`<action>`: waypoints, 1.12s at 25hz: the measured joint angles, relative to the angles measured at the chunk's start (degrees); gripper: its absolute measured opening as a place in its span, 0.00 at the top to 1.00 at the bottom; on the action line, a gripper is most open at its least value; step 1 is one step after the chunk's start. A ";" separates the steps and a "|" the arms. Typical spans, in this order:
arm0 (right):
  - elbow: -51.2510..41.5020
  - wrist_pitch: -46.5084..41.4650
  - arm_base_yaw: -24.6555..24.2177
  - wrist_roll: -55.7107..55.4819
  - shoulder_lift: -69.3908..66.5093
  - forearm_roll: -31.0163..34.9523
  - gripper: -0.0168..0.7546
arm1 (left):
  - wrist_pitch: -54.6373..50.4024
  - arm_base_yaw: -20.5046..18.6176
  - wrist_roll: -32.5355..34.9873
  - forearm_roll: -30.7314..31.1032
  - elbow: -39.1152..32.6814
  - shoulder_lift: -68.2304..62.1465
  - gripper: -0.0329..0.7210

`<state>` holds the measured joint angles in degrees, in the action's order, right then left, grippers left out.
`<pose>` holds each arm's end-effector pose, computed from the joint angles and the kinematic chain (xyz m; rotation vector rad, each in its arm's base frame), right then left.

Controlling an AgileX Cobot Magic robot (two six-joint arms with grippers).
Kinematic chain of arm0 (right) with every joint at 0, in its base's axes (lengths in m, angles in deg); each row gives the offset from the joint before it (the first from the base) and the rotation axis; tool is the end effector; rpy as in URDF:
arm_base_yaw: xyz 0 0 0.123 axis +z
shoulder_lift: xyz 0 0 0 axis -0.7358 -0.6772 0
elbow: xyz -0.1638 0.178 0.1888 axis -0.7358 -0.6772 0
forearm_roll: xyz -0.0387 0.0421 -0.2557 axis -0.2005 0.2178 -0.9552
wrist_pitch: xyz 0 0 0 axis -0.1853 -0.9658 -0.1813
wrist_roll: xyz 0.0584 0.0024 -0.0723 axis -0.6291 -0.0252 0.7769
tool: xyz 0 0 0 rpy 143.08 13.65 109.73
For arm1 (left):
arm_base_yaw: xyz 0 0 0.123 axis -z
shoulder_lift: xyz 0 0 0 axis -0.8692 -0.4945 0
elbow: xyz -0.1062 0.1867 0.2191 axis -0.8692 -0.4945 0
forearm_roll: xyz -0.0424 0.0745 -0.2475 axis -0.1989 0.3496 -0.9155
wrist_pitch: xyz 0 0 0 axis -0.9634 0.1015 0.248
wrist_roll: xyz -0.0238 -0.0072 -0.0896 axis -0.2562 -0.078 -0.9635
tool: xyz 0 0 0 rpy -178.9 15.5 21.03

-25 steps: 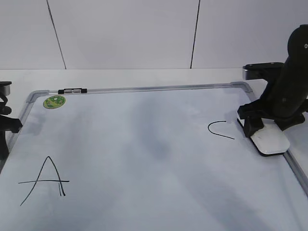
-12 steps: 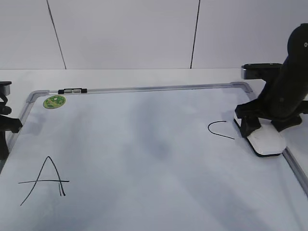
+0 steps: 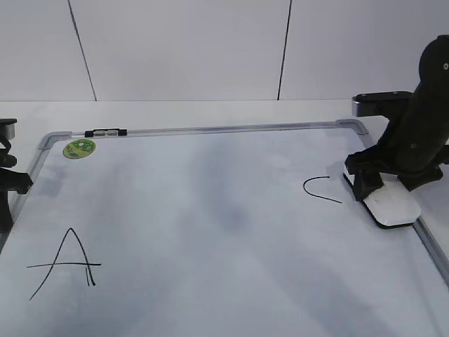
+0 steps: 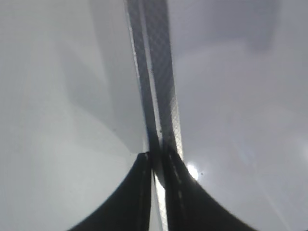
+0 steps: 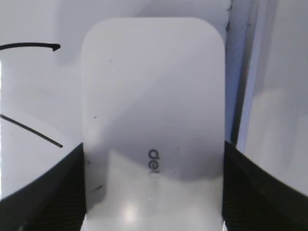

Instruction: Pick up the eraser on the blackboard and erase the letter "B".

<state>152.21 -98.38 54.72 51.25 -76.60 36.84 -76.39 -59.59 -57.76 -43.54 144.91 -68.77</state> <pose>0.3766 0.0475 0.1920 -0.2029 2.9319 0.0000 0.3480 -0.0116 0.1673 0.0951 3.1153 -0.1154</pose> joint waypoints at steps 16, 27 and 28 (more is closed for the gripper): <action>0.00 0.00 0.00 0.00 0.00 -0.08 0.26 | 0.00 0.00 0.00 0.00 0.00 0.00 0.91; 0.00 0.00 0.00 0.00 0.00 -0.08 0.26 | 0.00 0.00 0.00 0.00 0.00 0.00 0.91; 0.00 0.00 0.00 0.00 0.00 -0.08 0.26 | 0.00 0.00 0.00 0.00 0.00 0.00 0.91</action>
<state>152.21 -98.38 54.72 51.25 -76.60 36.76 -76.39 -59.59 -57.76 -43.54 144.91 -68.77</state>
